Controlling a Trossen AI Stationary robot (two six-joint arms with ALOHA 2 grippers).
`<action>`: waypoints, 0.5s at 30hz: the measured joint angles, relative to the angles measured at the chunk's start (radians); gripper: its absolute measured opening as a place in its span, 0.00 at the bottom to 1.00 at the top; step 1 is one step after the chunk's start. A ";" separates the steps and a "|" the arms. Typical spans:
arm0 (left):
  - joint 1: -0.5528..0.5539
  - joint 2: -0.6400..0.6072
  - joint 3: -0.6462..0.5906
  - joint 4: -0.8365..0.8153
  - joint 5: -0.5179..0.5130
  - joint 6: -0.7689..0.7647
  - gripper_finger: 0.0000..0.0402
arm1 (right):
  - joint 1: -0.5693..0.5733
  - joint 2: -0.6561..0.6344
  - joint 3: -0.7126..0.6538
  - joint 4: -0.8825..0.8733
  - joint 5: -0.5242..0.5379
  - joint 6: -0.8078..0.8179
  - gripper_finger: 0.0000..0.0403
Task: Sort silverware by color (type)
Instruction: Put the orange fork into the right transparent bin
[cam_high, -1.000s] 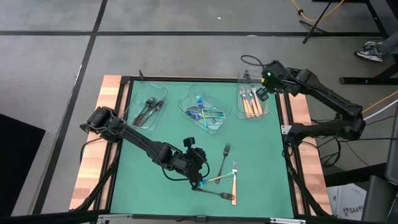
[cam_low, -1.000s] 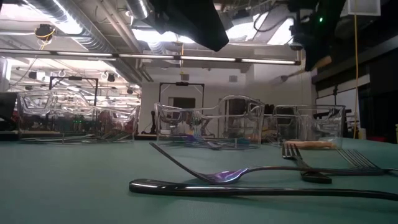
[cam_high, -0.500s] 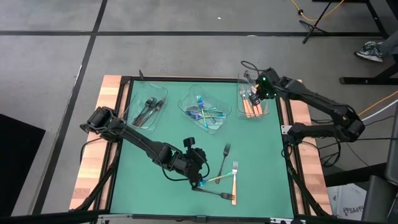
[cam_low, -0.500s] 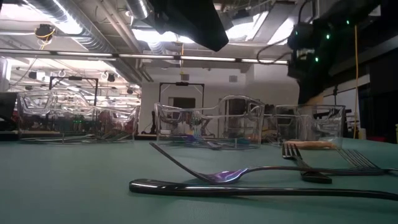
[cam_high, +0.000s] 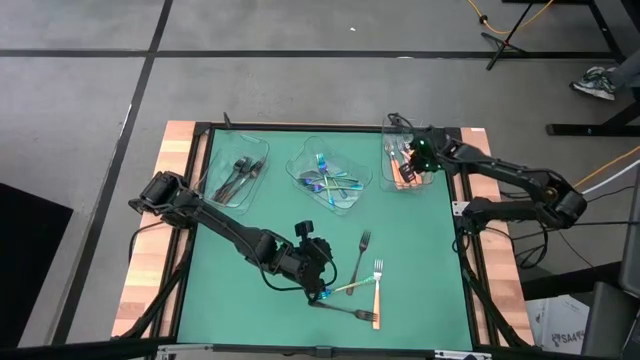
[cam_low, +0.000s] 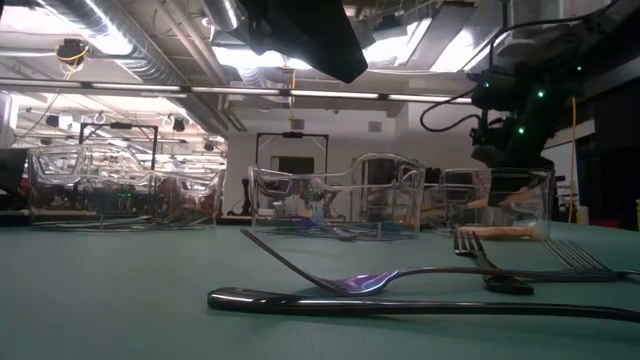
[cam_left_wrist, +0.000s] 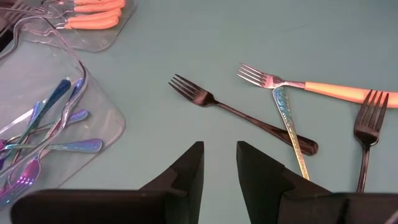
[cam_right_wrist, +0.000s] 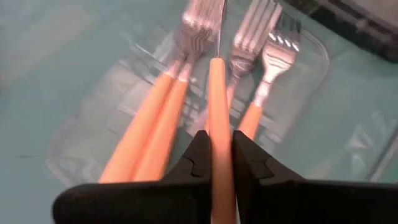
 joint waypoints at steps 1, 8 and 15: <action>0.000 0.000 0.000 0.000 0.000 0.000 0.22 | 0.000 0.000 -0.010 0.011 0.005 0.000 0.04; 0.000 0.000 0.000 0.001 0.000 -0.001 0.22 | 0.002 0.001 -0.046 0.033 0.003 -0.004 0.04; 0.000 0.000 0.000 0.001 0.000 -0.001 0.22 | 0.002 0.001 -0.049 0.049 -0.030 -0.007 0.08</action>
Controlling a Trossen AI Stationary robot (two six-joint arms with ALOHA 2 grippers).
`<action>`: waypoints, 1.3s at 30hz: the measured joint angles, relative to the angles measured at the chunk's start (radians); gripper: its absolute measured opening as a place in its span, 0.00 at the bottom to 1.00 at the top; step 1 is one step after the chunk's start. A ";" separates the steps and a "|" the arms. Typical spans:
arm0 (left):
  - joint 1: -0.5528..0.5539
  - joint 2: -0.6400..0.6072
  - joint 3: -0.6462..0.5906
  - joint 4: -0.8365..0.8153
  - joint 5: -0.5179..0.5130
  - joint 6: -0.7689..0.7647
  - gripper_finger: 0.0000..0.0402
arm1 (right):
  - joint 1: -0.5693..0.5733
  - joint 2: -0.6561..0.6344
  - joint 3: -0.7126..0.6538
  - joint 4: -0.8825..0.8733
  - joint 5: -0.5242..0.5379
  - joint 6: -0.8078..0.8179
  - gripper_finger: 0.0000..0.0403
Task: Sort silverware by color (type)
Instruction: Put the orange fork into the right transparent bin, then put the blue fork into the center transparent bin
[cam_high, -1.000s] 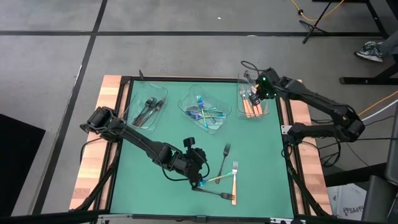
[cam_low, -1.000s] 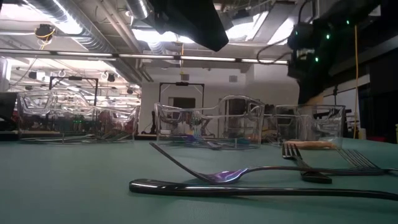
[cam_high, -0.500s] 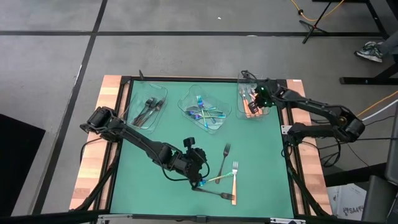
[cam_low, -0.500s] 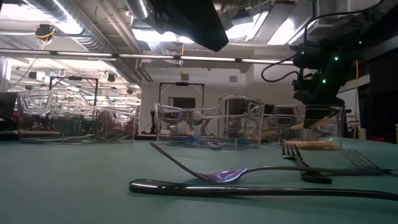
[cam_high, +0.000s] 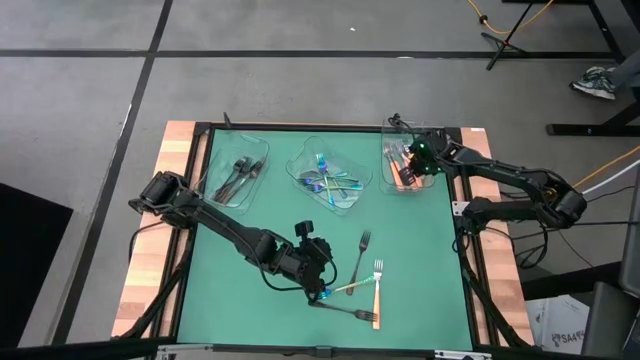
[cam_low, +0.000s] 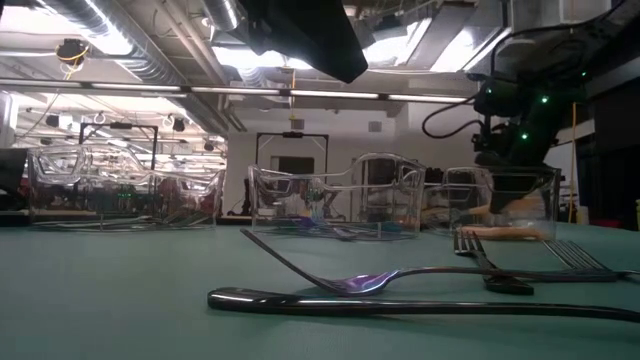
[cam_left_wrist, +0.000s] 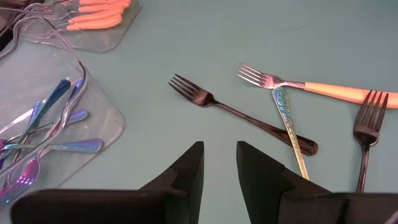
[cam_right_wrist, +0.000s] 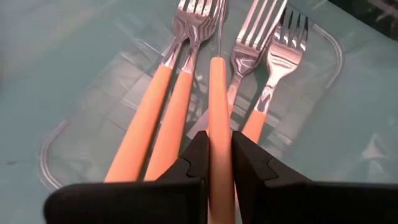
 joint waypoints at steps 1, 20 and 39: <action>0.000 0.000 0.000 0.000 0.000 0.000 0.22 | 0.000 0.000 0.000 0.005 0.000 0.000 0.08; 0.000 0.000 0.000 0.000 0.000 0.000 0.22 | 0.000 0.000 0.000 0.005 0.000 -0.001 0.11; 0.000 0.000 0.000 0.000 0.000 -0.075 0.22 | 0.000 0.000 0.000 0.005 0.000 -0.002 0.32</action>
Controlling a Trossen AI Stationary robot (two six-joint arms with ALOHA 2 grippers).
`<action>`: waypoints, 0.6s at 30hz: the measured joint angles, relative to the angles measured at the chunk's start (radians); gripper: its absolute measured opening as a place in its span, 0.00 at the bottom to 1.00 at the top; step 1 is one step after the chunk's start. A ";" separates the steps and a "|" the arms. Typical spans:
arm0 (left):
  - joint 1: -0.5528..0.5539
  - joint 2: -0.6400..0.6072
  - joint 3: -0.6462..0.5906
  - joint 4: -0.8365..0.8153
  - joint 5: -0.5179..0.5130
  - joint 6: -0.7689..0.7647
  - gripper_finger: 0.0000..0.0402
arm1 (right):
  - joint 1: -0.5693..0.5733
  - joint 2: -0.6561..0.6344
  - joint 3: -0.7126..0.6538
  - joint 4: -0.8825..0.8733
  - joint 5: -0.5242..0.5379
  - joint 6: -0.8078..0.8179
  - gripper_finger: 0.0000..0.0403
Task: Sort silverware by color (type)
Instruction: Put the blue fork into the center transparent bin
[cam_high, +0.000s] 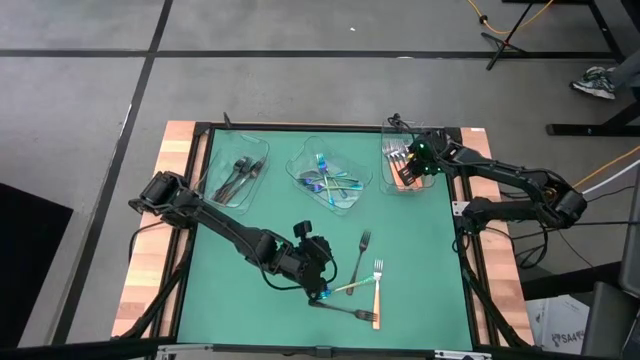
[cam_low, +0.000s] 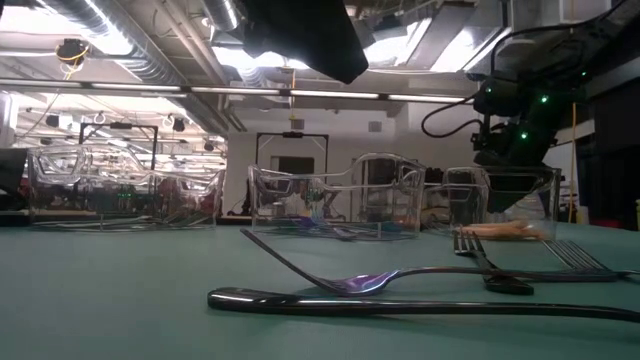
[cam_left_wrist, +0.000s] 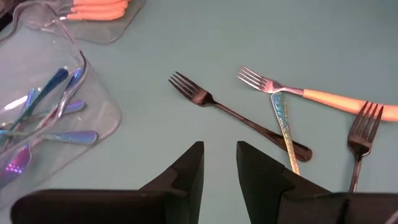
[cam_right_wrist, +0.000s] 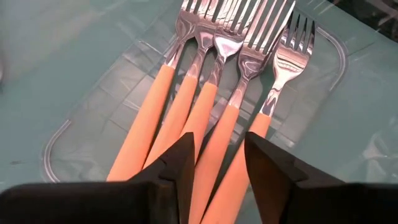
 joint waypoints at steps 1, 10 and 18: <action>0.000 0.000 0.000 0.000 0.000 -0.010 0.22 | 0.000 0.000 0.000 0.000 0.000 0.000 0.32; 0.000 0.000 0.000 0.024 0.007 -0.173 0.22 | 0.000 0.000 0.000 0.000 0.000 0.000 0.31; 0.000 0.004 0.000 0.203 0.026 -0.131 0.22 | 0.000 0.000 0.000 -0.001 0.000 0.000 0.31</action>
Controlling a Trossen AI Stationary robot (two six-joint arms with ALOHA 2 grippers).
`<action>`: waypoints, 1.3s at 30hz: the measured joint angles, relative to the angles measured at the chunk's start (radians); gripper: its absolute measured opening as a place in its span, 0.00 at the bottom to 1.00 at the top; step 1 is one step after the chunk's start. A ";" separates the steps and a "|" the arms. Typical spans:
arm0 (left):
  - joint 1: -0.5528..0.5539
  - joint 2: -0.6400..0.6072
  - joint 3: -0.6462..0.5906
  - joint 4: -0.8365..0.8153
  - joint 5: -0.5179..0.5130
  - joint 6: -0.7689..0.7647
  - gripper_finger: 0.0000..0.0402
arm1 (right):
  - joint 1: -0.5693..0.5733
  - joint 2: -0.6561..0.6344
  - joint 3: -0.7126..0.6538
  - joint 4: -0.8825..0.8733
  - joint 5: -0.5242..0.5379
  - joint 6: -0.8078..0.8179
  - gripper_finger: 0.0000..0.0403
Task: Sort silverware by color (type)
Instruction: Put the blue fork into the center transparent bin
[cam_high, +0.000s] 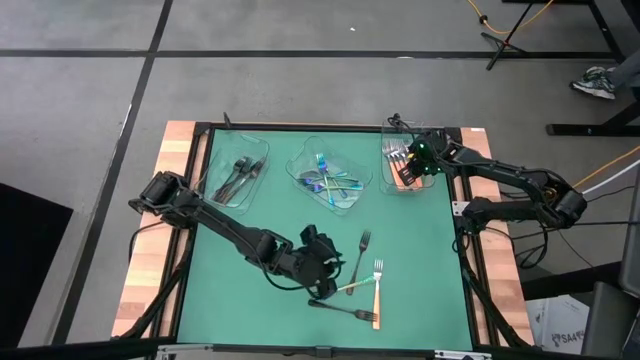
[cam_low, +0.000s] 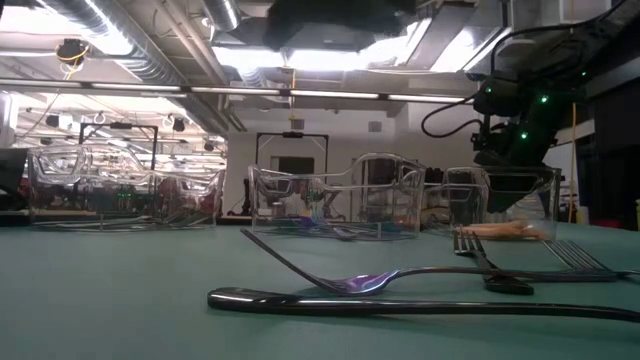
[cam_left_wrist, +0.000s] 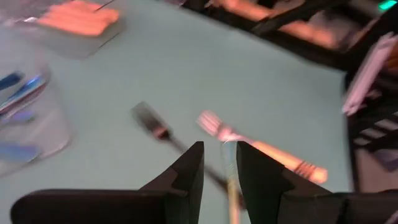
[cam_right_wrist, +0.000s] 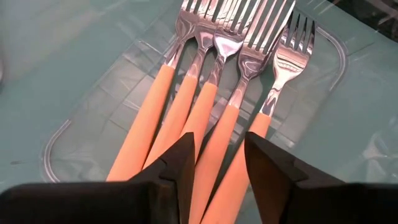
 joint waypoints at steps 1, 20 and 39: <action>0.000 0.004 0.000 0.036 0.009 0.012 0.22 | 0.000 0.000 0.000 0.000 0.000 0.000 0.31; -0.056 0.202 0.000 0.180 0.042 0.123 0.22 | 0.000 0.000 0.000 -0.001 0.000 0.000 0.31; -0.075 0.330 0.000 0.176 0.129 0.096 0.22 | 0.000 0.000 0.000 -0.001 0.000 0.000 0.31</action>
